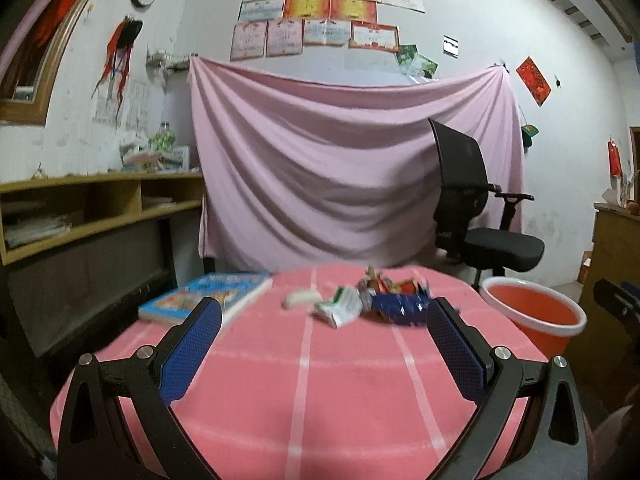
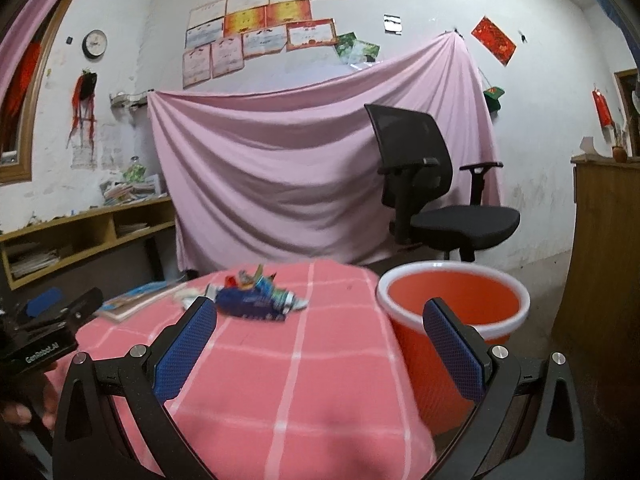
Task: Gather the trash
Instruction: 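Move both tools forward toward the pile of trash on the table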
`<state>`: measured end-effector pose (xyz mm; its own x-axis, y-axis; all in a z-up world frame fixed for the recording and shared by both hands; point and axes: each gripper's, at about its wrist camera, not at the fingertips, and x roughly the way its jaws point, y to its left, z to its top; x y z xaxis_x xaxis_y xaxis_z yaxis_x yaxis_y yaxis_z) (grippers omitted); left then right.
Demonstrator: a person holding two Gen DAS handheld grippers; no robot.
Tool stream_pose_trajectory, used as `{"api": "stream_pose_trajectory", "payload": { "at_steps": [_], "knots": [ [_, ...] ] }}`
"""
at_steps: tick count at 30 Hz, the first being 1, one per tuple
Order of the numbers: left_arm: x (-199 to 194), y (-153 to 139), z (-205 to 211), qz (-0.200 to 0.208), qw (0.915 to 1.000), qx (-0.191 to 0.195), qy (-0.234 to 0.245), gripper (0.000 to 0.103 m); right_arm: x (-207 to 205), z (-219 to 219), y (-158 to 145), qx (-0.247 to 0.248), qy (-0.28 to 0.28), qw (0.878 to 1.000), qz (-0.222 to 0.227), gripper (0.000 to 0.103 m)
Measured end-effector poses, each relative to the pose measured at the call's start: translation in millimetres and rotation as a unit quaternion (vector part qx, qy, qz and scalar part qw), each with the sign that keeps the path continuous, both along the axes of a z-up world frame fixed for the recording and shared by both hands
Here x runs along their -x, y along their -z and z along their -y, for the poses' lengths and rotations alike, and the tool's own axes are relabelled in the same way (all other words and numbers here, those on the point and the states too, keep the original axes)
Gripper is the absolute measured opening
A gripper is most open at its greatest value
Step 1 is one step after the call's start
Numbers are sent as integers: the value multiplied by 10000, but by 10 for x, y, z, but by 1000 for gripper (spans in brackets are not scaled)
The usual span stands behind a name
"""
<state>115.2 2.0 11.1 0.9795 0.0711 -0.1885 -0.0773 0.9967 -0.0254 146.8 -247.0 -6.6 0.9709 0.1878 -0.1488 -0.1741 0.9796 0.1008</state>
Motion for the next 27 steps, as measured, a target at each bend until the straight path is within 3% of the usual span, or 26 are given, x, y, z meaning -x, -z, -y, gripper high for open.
{"api": "stream_pose_trajectory", "payload": {
  "at_steps": [8, 16, 23, 27],
  "knots": [
    [-468, -63, -73, 237, 9994, -210, -157, 100, -500, -63, -159, 154, -288, 9989, 327, 103],
    [-897, -50, -163, 339, 9977, -361, -462, 100, -1104, -238, -302, 612, -684, 9955, 251, 103],
    [-1322, -55, -236, 154, 9980, -322, -526, 100, -1523, -299, -355, 641, -646, 9958, 114, 103],
    [-1486, 13, -229, -210, 9979, -346, -506, 100, -1696, -325, -256, 785, -617, 9948, -206, 103]
  ]
}}
